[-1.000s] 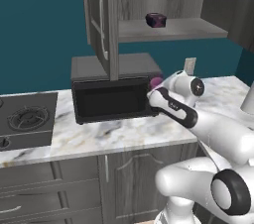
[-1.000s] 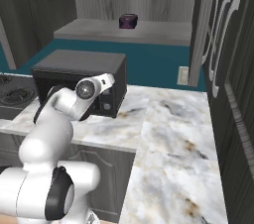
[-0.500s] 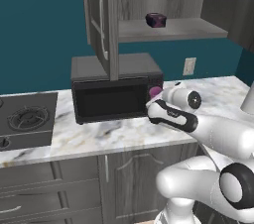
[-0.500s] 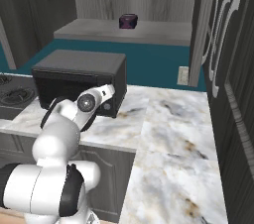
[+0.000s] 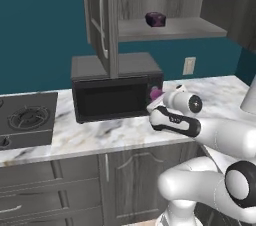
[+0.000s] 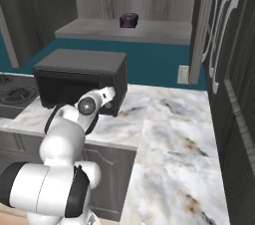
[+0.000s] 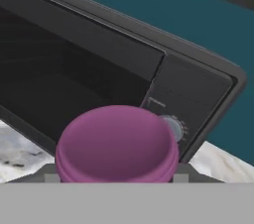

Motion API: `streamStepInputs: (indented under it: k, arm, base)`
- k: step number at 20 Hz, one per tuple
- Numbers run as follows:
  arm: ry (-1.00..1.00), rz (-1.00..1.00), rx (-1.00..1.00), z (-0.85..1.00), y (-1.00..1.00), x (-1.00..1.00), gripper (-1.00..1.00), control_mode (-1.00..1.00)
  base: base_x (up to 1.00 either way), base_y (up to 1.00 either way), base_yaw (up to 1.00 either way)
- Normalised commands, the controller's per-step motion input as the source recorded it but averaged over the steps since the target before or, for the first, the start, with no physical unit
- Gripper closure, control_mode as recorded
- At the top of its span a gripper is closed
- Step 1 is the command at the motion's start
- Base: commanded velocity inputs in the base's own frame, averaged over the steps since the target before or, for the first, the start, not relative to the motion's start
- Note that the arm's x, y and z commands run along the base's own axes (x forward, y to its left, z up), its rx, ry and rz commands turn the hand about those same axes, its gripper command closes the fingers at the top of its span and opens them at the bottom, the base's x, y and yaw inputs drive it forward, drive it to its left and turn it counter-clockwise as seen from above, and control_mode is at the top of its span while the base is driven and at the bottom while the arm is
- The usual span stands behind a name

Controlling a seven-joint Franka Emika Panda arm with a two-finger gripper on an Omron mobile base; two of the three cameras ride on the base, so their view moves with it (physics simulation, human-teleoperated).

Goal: Pick the avocado and bread from the counter and place them on the plate. Then pick the jam from the cabinet and place it next to the plate. Lastly close the cabinet door.

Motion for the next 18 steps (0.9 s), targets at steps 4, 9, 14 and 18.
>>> streamStepInputs:
  k: [4,9,14,18]
  arm:
    - [0.00,0.00,0.00,0.00,0.00,0.00,1.00,1.00]
    - [0.00,0.00,0.00,0.00,0.00,0.00,1.00,1.00]
    - [0.00,0.00,0.00,0.00,0.00,0.00,1.00,1.00]
    - [0.00,0.00,0.00,0.00,0.00,0.00,1.00,1.00]
  base:
    - [-0.27,0.24,-0.05]
    - [0.00,0.52,-0.21]
    - [0.00,0.76,-0.36]
    - [-0.01,0.54,-0.39]
